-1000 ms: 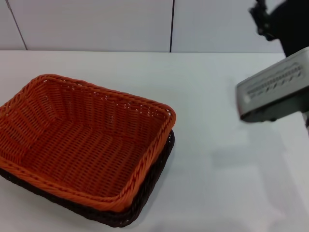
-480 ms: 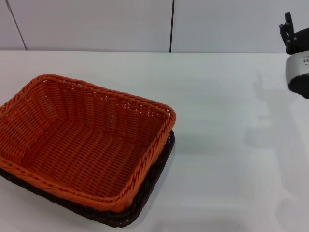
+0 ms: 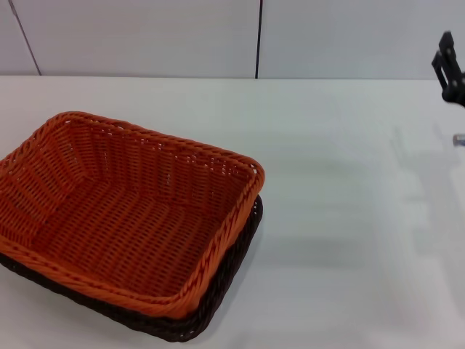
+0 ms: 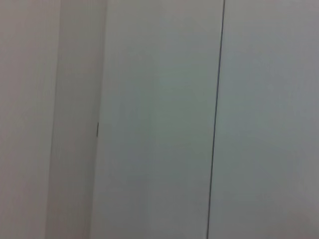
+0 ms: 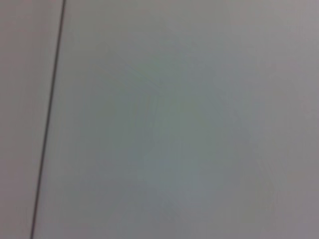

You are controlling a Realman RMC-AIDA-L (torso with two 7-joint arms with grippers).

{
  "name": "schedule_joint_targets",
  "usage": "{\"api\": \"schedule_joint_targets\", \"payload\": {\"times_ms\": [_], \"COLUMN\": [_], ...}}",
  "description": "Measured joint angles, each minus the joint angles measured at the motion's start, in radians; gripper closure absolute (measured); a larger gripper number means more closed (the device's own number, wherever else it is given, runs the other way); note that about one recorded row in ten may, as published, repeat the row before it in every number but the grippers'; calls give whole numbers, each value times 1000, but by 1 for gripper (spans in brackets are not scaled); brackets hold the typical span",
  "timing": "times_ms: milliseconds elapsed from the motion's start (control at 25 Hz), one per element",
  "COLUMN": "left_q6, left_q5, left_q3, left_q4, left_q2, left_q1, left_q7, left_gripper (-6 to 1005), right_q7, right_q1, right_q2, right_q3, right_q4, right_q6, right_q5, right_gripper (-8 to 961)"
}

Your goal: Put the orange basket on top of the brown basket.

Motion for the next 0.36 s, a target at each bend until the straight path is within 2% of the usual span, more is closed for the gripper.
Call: {"api": "schedule_joint_targets", "payload": {"times_ms": [40,200,360], "left_q6": [0,25,26], "left_q5": [0,4,4], "left_q3": [0,32,34], "left_q4": [0,15,22], "left_q2": [0,0,0], "left_q1": [0,3,8], "left_q7": [0,11,7], "left_gripper": [336,336,336], "right_q7": [0,146,157], "right_q1": [0,-13,-46], "right_q2": [0,5,11], "right_q3": [0,-68,-98], "right_q4": [0,129,151], "right_q6": [0,141,206], "right_q5": [0,-1,8], "right_gripper": [220,220,220]}}
